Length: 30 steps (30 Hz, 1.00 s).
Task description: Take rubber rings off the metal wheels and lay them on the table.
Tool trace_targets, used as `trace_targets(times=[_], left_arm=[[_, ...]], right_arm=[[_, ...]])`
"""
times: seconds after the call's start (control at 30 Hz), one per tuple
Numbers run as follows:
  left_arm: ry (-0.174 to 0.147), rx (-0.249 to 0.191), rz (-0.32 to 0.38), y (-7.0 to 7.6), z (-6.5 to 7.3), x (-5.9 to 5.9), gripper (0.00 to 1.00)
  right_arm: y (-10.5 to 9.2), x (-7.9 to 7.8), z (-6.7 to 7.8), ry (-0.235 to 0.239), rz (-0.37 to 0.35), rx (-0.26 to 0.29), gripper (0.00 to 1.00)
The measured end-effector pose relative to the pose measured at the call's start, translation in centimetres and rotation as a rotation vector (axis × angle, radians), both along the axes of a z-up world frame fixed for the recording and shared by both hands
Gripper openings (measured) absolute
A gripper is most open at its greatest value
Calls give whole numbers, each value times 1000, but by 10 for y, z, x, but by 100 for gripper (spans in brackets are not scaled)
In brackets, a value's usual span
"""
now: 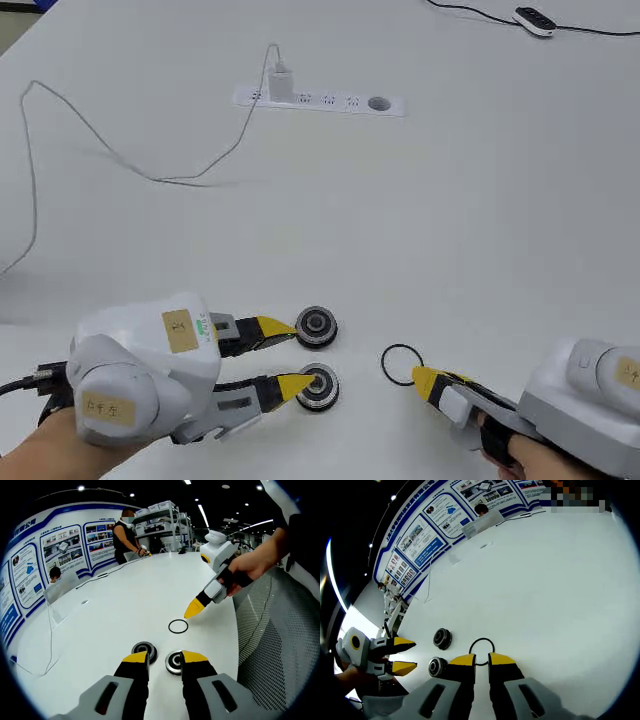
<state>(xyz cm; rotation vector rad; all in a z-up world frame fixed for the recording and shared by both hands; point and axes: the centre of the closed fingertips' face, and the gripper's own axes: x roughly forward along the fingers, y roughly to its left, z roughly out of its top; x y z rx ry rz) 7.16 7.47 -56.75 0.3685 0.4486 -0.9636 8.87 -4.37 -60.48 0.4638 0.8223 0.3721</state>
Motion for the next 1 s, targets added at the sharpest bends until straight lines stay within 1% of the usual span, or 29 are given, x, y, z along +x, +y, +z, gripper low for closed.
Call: trace_targets(times=[0.1, 0.3, 0.47, 0.57, 0.63, 0.77, 0.93, 1.0], left_arm=[[6, 9, -13, -2, -4, 0, 25], [19, 26, -40, -8, -10, -1, 25], [31, 42, -60, -13, -18, -3, 24], [46, 39, -58, -13, -21, -3, 23], [52, 53, -68, -12, -25, -5, 23], [58, 75, -94, -14, -30, -9, 22], [60, 80, -104, -17, -32, -10, 20], [64, 86, -106, -17, -33, -10, 18]], right_arm=[[2, 2, 4, -23, 12, -2, 11], [6, 3, 7, -32, 15, 18, 11], [14, 1, 9, -29, 29, 46, 11], [20, -1, 9, -32, 47, 50, 13], [23, -3, 8, -29, 58, 57, 13], [26, -6, 7, -24, 71, 59, 14], [28, -7, 7, -21, 76, 66, 14], [28, -7, 6, -24, 78, 58, 14]])
